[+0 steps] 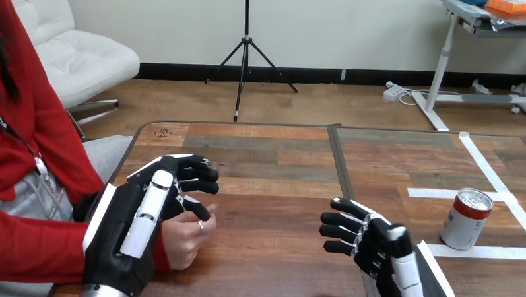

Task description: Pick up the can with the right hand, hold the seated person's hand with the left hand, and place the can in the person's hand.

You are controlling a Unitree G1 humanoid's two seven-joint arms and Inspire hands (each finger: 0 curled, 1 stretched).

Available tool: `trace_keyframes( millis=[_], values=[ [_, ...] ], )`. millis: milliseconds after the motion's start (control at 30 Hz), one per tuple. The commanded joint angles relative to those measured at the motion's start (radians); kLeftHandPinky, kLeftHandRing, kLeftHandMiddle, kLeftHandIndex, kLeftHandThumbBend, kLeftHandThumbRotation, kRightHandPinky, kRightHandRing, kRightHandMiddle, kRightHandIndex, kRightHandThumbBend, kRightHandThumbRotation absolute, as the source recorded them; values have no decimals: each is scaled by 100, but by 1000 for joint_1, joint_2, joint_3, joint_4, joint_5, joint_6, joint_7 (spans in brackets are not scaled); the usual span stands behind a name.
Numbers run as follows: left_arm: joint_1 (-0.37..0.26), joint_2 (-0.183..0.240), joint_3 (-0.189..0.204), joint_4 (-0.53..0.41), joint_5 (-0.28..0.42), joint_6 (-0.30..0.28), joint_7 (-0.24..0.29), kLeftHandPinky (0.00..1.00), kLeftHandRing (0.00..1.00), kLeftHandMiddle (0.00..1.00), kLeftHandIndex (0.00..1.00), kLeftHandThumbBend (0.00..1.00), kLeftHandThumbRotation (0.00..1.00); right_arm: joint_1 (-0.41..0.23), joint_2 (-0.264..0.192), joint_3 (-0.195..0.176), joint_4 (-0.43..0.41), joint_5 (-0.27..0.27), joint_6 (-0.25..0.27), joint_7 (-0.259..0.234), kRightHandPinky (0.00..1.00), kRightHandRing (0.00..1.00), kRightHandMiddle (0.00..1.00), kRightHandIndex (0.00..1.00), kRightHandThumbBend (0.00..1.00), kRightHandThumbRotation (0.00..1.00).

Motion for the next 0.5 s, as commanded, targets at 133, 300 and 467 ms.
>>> trace_keyframes(
  millis=[133, 300, 467],
  values=[
    [-30, 10, 13, -62, -5, -9, -4, 38, 60, 61, 61, 35, 85, -153, -66, -46, 5, -81, -60, -52, 72, 77, 79, 81, 82, 100],
    [-27, 10, 9, -71, -7, -3, -4, 38, 59, 61, 61, 36, 85, -209, -98, -72, 12, -114, -50, -84, 72, 77, 79, 81, 84, 100],
    [-24, 12, 4, -77, -10, -4, -12, 37, 59, 60, 60, 35, 85, -262, -141, -94, 23, -164, -51, -123, 73, 78, 79, 82, 82, 100]
  ],
)
